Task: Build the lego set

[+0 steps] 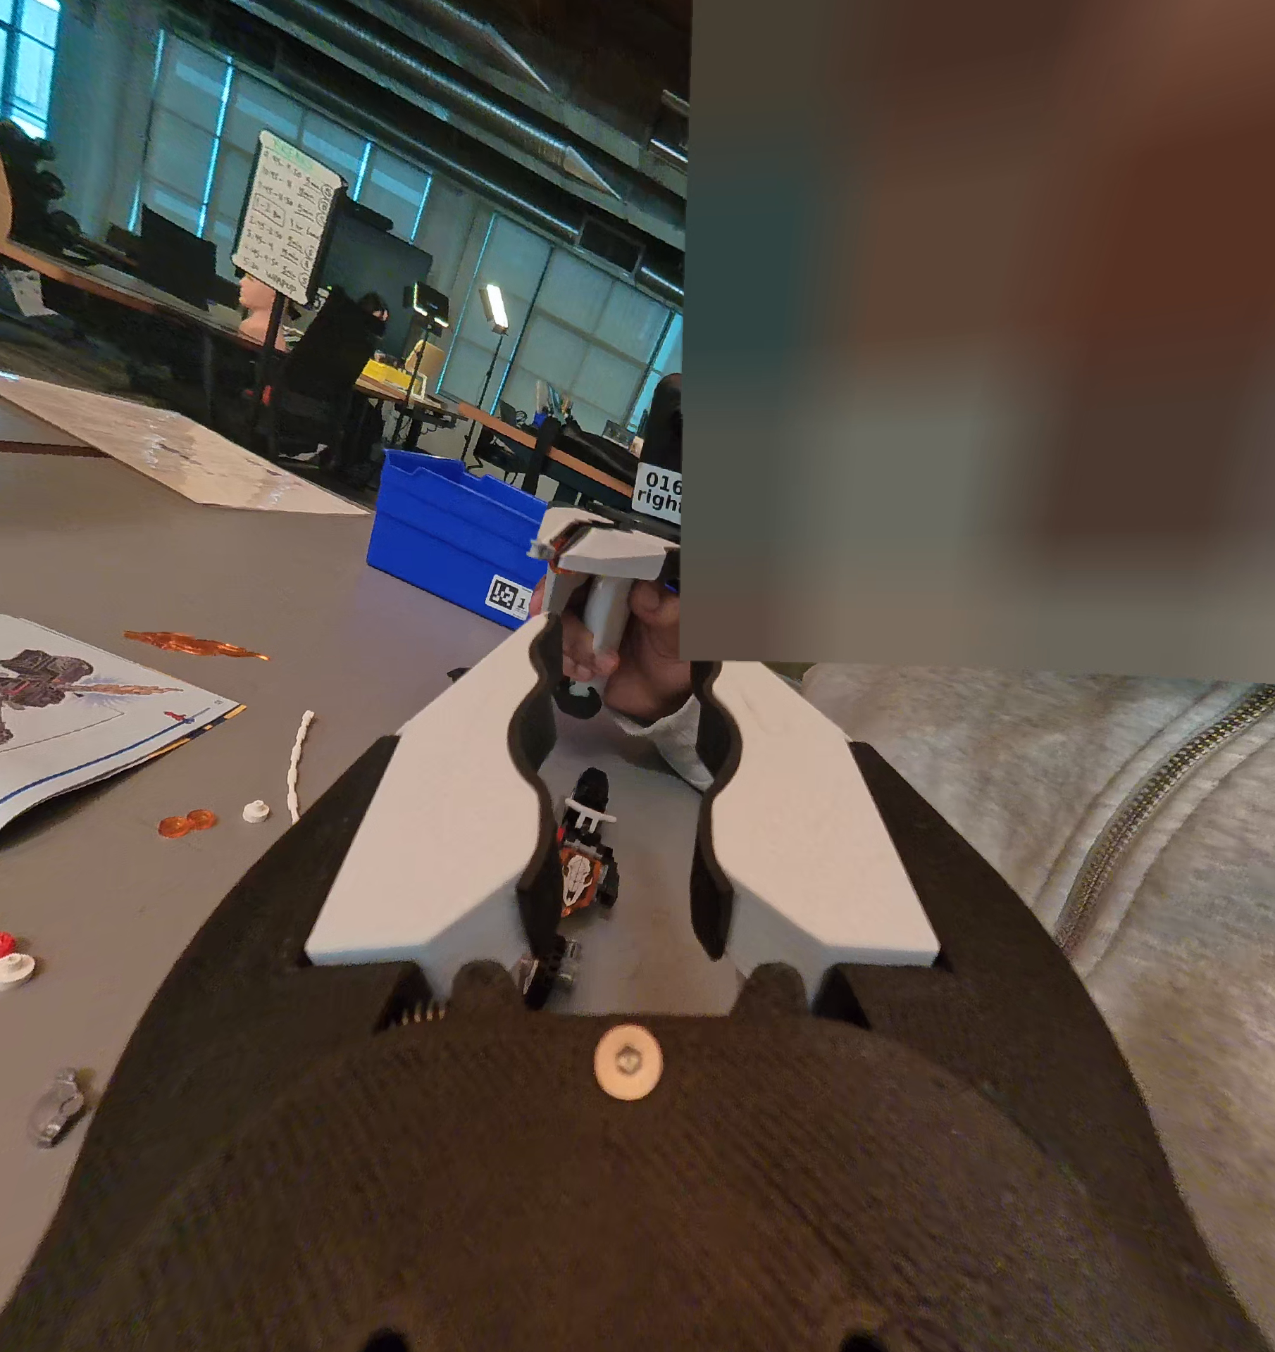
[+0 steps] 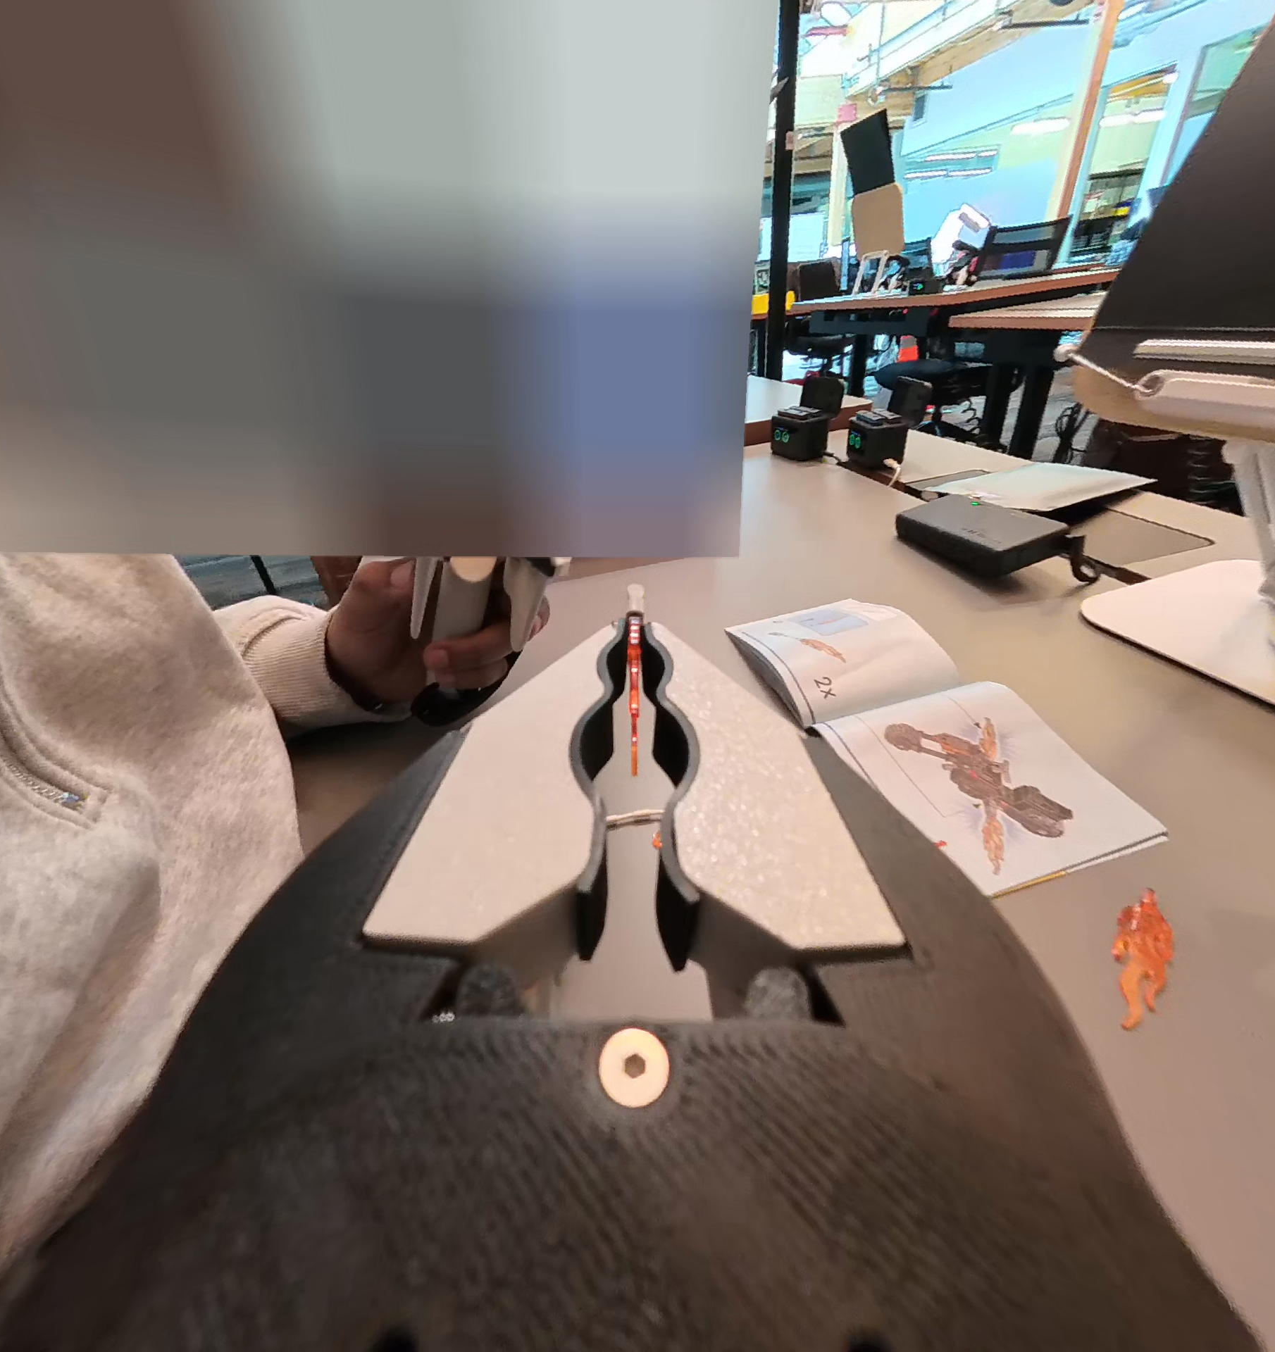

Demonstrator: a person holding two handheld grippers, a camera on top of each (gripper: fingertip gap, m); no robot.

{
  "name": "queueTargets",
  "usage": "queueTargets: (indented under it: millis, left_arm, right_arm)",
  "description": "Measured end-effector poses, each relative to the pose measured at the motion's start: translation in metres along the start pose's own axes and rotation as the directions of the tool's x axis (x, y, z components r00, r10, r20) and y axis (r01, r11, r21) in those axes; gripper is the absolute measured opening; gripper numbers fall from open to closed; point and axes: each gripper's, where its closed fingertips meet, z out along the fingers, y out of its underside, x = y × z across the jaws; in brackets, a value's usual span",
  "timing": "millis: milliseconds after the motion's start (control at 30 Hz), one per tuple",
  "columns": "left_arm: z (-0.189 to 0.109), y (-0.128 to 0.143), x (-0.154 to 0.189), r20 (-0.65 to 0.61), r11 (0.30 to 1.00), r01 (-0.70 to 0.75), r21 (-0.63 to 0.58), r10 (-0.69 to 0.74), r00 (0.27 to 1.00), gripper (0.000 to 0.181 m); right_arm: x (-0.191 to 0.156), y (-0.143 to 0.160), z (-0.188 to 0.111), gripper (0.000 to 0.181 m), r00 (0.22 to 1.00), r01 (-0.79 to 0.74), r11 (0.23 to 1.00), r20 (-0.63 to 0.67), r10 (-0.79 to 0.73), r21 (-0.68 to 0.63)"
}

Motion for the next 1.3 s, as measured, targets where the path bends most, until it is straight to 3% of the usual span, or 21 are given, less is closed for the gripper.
queueTargets:
  millis: [500,700,1300]
  left_arm:
    - [0.003,0.008,0.000,0.036,0.997,-0.060,-0.055,0.062,0.997,0.033]
    - [0.006,0.012,0.000,0.043,0.994,-0.072,-0.078,0.076,0.996,0.033]
    - [0.011,0.021,0.003,0.008,0.992,-0.053,-0.115,0.054,0.999,0.034]
  right_arm:
    - [-0.002,-0.019,-0.011,0.000,0.996,0.066,0.996,-0.062,-0.062,0.059]
    - [-0.007,-0.024,-0.014,0.000,0.999,0.021,0.995,-0.037,-0.017,0.098]
    - [0.014,-0.012,-0.015,0.000,0.994,0.006,0.999,-0.113,-0.002,0.039]
